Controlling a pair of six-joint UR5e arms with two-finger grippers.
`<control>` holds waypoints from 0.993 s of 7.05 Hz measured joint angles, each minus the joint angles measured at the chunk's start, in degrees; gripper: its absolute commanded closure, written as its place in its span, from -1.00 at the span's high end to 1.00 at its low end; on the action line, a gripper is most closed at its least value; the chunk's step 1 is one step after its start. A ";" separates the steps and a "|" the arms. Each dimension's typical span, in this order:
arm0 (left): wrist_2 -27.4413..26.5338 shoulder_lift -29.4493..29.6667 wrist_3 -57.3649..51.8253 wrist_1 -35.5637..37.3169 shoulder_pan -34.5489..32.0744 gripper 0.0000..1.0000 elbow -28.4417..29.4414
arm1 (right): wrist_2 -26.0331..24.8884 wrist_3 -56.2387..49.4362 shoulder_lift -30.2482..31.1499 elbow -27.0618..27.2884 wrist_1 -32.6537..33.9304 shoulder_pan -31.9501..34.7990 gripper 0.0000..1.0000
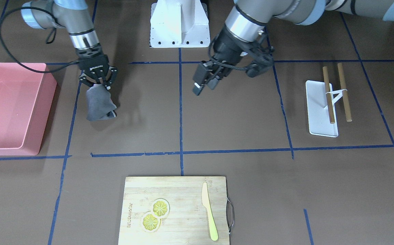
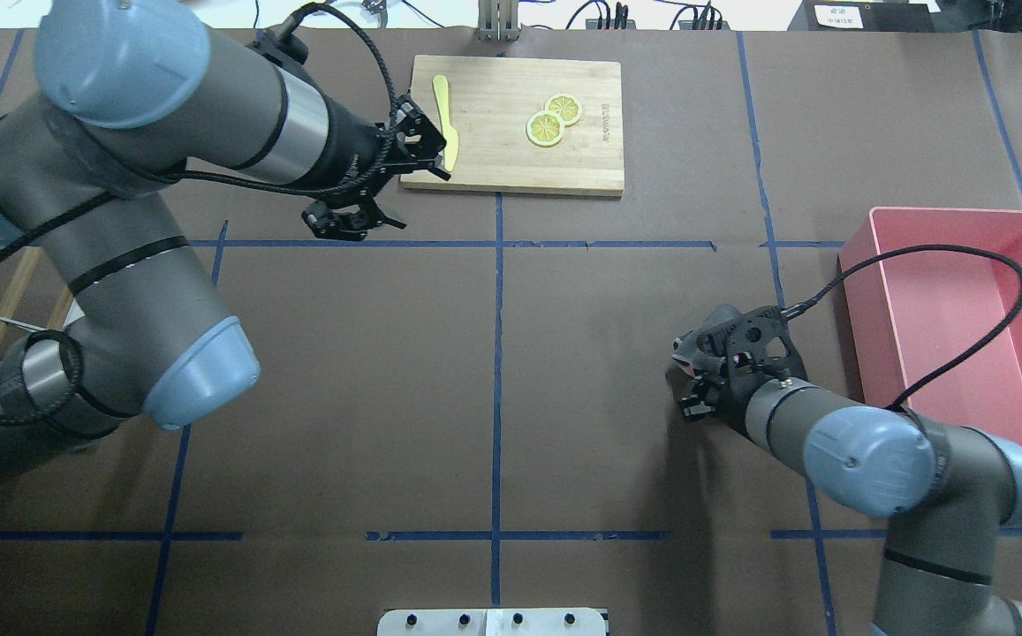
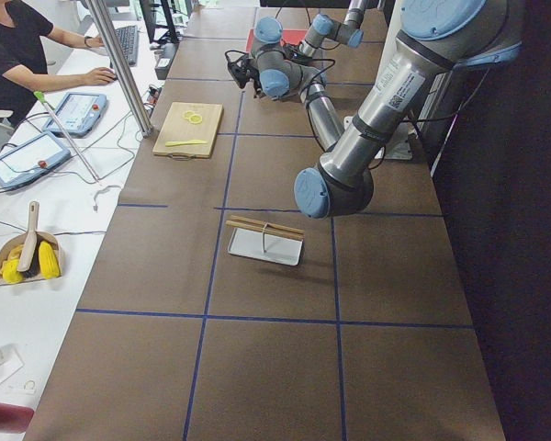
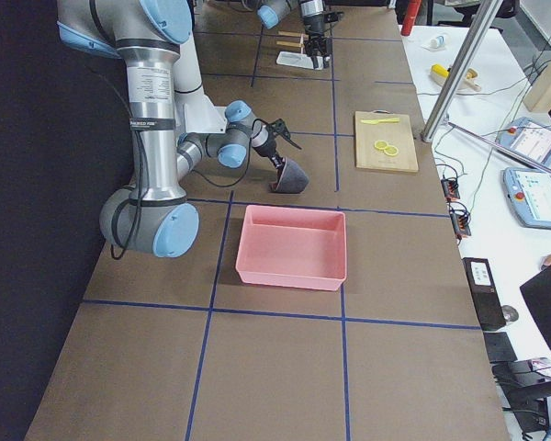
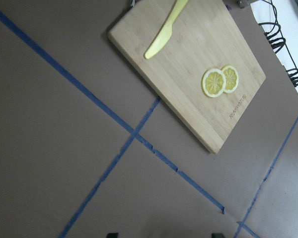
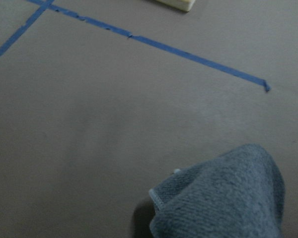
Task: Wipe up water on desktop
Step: 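Open the left gripper and withdraw it while the right gripper pulls the cloth away, then rub the grey cloth over the table surface with the right gripper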
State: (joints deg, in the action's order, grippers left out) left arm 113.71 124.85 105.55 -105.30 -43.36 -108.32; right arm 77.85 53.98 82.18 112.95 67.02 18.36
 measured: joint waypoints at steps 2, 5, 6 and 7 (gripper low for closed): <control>0.06 -8.01 -15.96 3.41 -4.05 0.52 -5.09 | 5.10 4.68 -12.26 -4.99 7.67 -1.17 -1.00; -0.22 -12.45 -35.80 18.61 -9.59 0.55 -10.87 | 15.28 10.67 -19.40 -11.90 8.98 1.21 -1.00; -0.28 -13.18 -42.35 22.92 -11.52 0.55 -11.97 | 19.30 9.32 -16.03 -10.38 8.95 3.98 -1.00; -0.34 -14.82 -48.65 25.72 -13.41 0.56 -12.96 | 22.44 5.34 -10.85 -7.98 8.86 6.99 -1.00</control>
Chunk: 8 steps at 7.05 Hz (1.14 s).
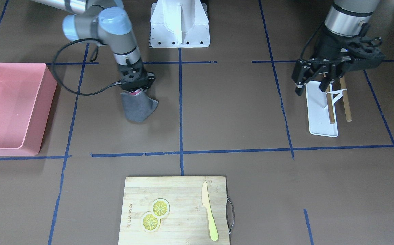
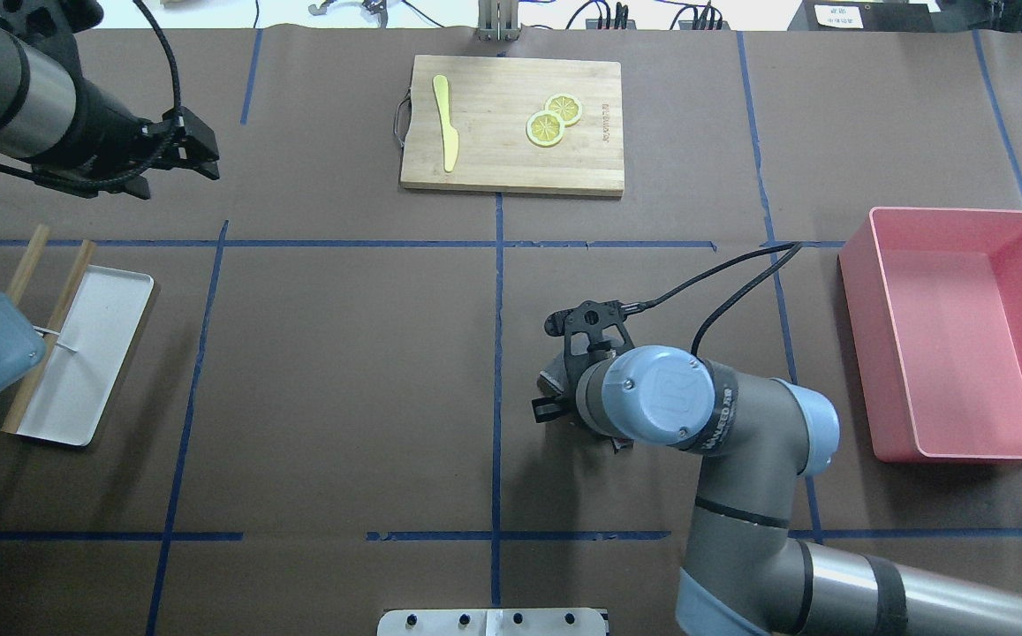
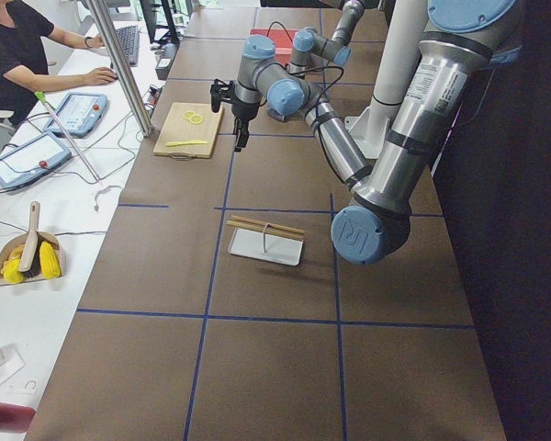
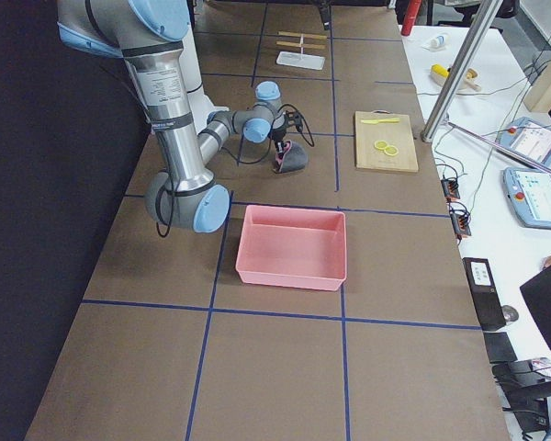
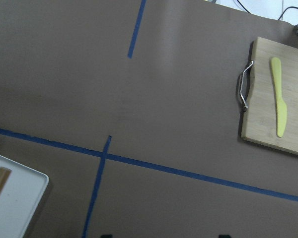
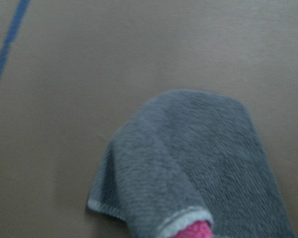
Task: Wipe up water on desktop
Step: 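Rub the grey cloth over the table surface with the right gripper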
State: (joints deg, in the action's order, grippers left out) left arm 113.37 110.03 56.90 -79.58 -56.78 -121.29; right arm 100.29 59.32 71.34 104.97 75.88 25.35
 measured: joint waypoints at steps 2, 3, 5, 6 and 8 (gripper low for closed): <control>-0.03 -4.17 -9.85 1.61 -3.29 0.56 -1.22 | 1.97 -7.79 8.48 3.48 -0.01 3.40 -1.00; -0.06 -5.69 -12.85 1.71 -4.38 0.56 -1.35 | 2.16 -9.35 9.98 3.98 0.15 3.66 -1.00; 0.00 -8.36 -18.39 1.72 -6.53 0.57 -1.43 | 1.98 -8.89 5.49 2.65 1.67 1.64 -1.00; 0.06 -9.41 -19.99 1.66 -7.10 0.57 -1.44 | 1.78 -6.41 0.02 0.49 3.78 -0.21 -1.00; 0.11 -11.48 -22.69 1.24 -7.71 0.60 -1.39 | 1.43 0.10 -12.22 -7.31 5.76 -2.89 -1.00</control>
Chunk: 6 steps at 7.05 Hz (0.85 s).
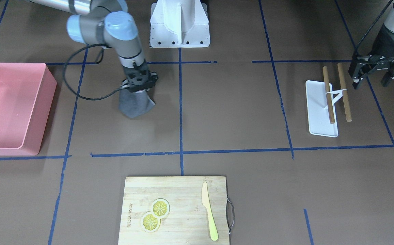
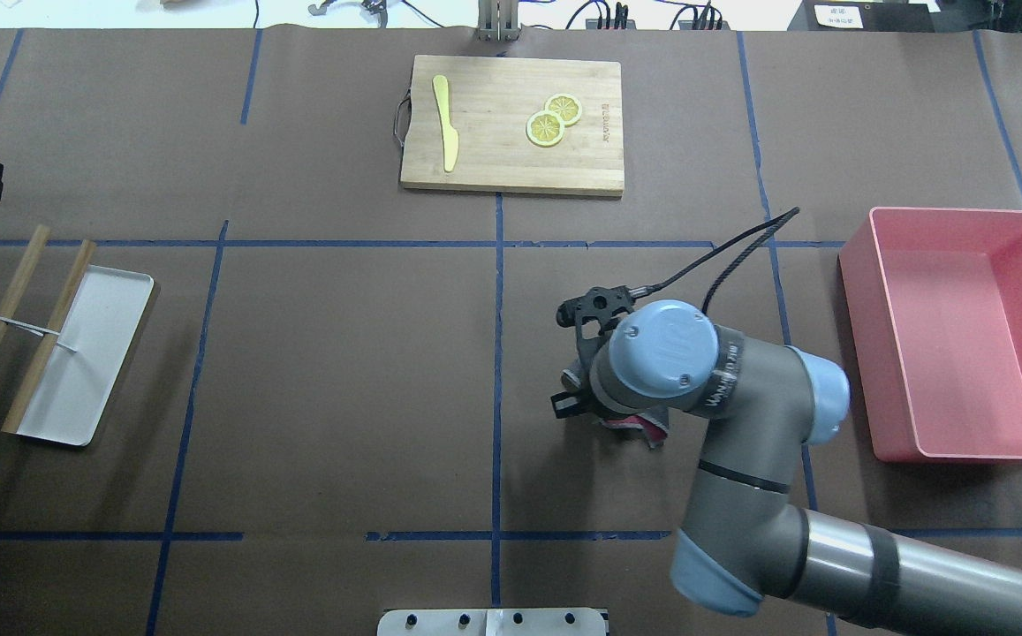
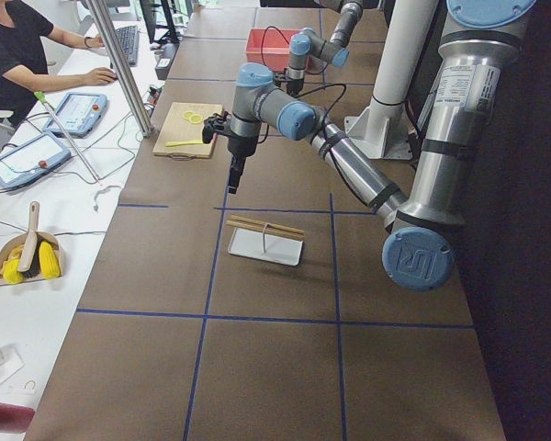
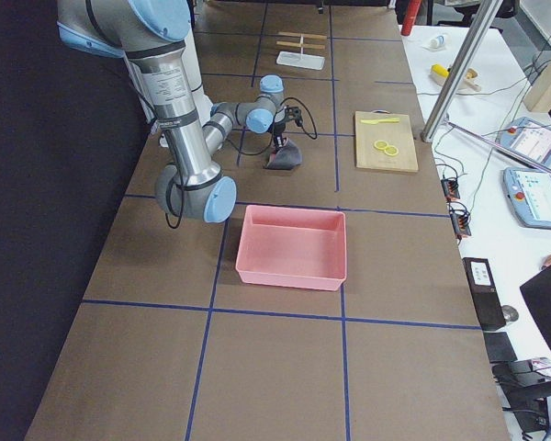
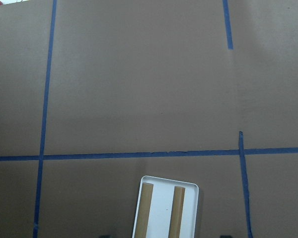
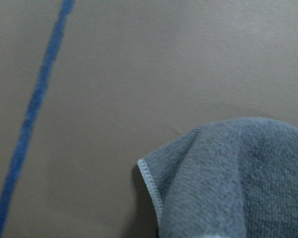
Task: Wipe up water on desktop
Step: 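Rub the grey cloth over the table surface with the right gripper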
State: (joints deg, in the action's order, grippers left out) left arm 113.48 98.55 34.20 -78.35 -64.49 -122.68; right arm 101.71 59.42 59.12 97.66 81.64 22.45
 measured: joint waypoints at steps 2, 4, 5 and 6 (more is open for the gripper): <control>0.06 -1.34 -2.24 -0.18 -0.57 0.61 -0.02 | -0.04 3.37 -7.53 -5.77 0.00 -0.59 -1.00; 0.07 -1.65 -2.69 -0.22 -0.73 0.62 -0.03 | 1.18 1.27 -1.89 -1.37 -0.09 1.51 -1.00; 0.09 -1.67 -2.77 -0.23 -0.77 0.62 -0.04 | 1.90 -2.94 4.57 3.26 -0.15 3.33 -1.00; 0.13 -1.69 -2.81 -0.23 -0.80 0.62 -0.07 | 2.23 -7.58 11.54 7.27 -0.21 5.27 -1.00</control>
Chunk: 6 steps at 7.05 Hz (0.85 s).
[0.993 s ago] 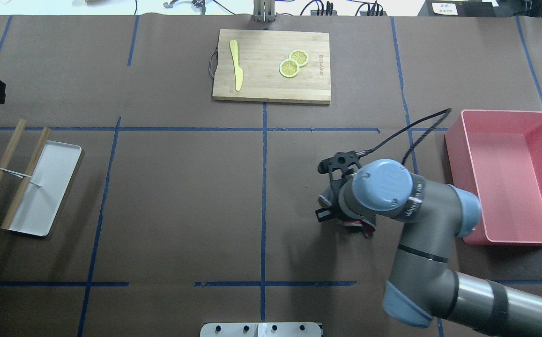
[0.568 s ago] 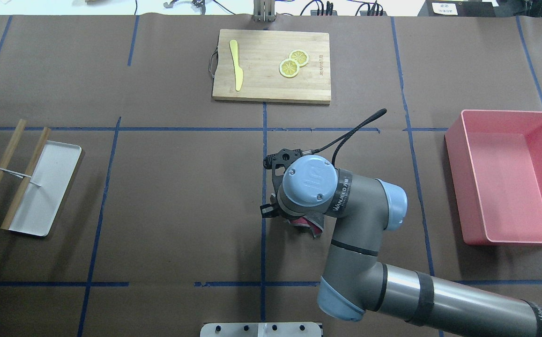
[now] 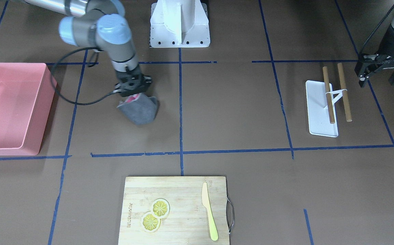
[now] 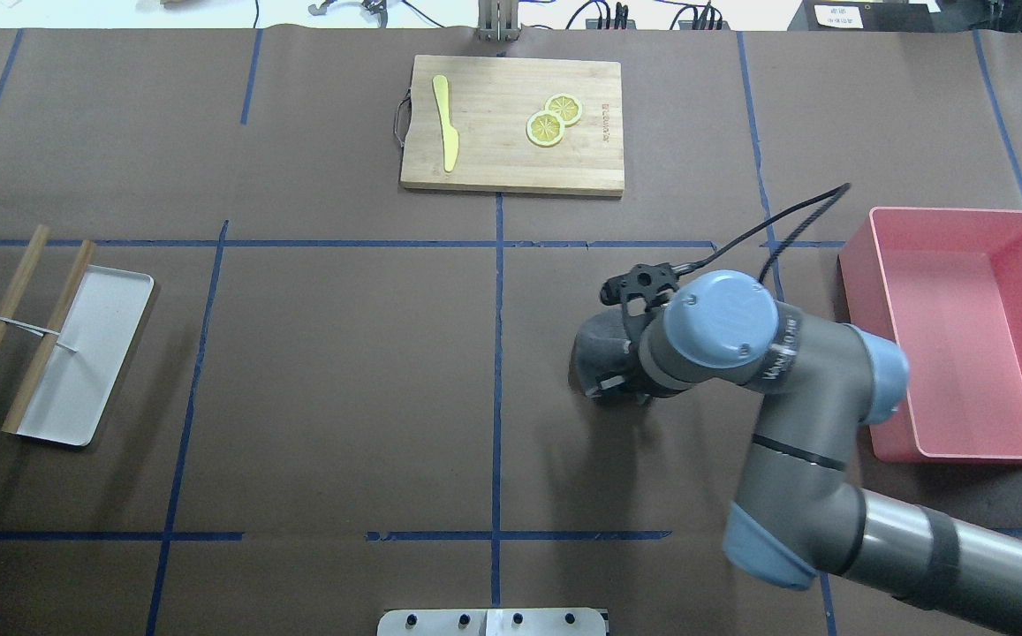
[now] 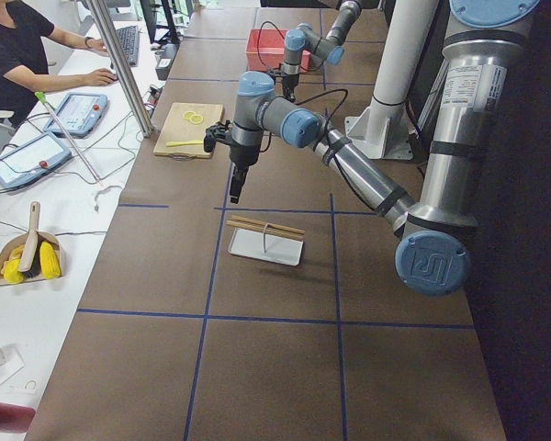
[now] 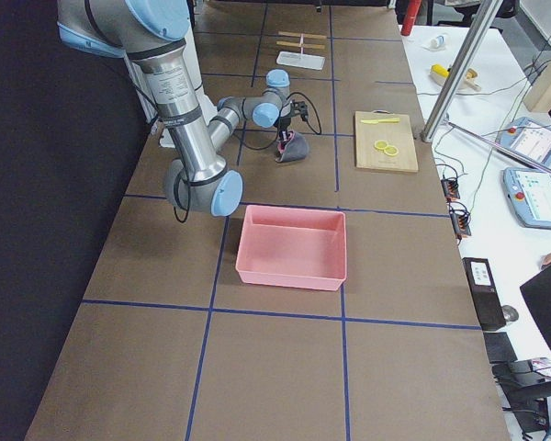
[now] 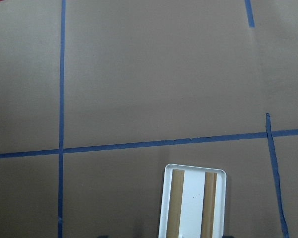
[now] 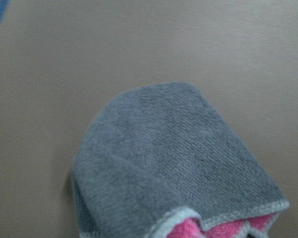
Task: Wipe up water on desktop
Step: 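Rub the grey cloth over the table surface with the right gripper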
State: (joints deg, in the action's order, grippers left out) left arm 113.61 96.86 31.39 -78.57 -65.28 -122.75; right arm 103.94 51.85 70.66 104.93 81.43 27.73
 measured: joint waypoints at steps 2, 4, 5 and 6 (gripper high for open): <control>0.03 0.00 -0.02 0.00 -0.05 0.62 -0.09 | -0.09 -4.96 5.41 2.84 0.15 2.17 -1.00; 0.08 0.00 -0.10 0.00 -0.09 0.62 -0.12 | -0.44 -2.74 2.05 2.16 1.59 0.79 -1.00; 0.28 -0.03 -0.15 0.00 -0.17 0.62 -0.13 | -0.71 0.77 -2.51 -0.36 2.41 -0.74 -1.00; 0.42 -0.07 -0.51 0.02 -0.32 0.62 -0.13 | -1.09 4.51 -7.63 -3.48 2.91 -2.16 -1.00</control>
State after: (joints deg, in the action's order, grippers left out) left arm 114.03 96.79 30.89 -78.55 -65.60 -122.88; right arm 102.85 56.35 63.03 101.45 84.35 25.57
